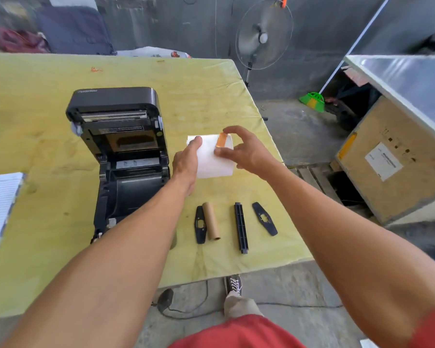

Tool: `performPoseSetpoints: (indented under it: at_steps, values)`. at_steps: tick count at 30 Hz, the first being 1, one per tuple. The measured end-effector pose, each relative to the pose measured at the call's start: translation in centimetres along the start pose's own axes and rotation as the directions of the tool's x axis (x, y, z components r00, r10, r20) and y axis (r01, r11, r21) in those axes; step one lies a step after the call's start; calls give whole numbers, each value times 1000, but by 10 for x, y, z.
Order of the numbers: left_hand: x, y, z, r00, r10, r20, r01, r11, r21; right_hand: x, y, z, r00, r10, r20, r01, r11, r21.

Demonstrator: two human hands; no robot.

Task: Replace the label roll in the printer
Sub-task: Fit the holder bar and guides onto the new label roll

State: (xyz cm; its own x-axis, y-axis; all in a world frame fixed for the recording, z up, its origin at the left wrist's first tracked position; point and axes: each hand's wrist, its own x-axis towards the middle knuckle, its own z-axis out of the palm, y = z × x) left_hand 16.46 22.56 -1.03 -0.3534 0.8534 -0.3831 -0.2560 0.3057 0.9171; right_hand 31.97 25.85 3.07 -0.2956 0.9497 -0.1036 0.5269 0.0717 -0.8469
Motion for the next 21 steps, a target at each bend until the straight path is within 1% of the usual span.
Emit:
performPoseSetpoints:
  at_steps: [3, 7, 10, 12, 14, 17, 21]
  values:
    - [-13, 4, -8, 1000, 6, -21, -6, 1000, -6, -13, -5, 5, 998, -55, 13, 56, 988, -147]
    - [-24, 3, -15, 999, 40, -30, -40, 999, 17, -22, -7, 13, 987, -142, -73, 114, 947, -300]
    - [-28, -2, -18, 996, 73, -46, -71, 997, 39, -24, -10, 15, 973, -177, -146, 120, 936, -332]
    - [-28, -6, -20, 994, 91, -53, -88, 995, 56, -21, -12, 14, 958, -244, -148, 176, 913, -367]
    - [-24, -7, -19, 993, 106, -59, -102, 993, 67, -14, -16, 12, 950, -290, -119, 220, 887, -406]
    - [-15, -7, -16, 991, 99, -89, -93, 993, 67, 0, -22, 7, 953, -288, -91, 228, 884, -408]
    - [-7, -6, -11, 991, 86, -105, -82, 996, 41, 20, -26, -4, 967, -213, -142, 163, 940, -300]
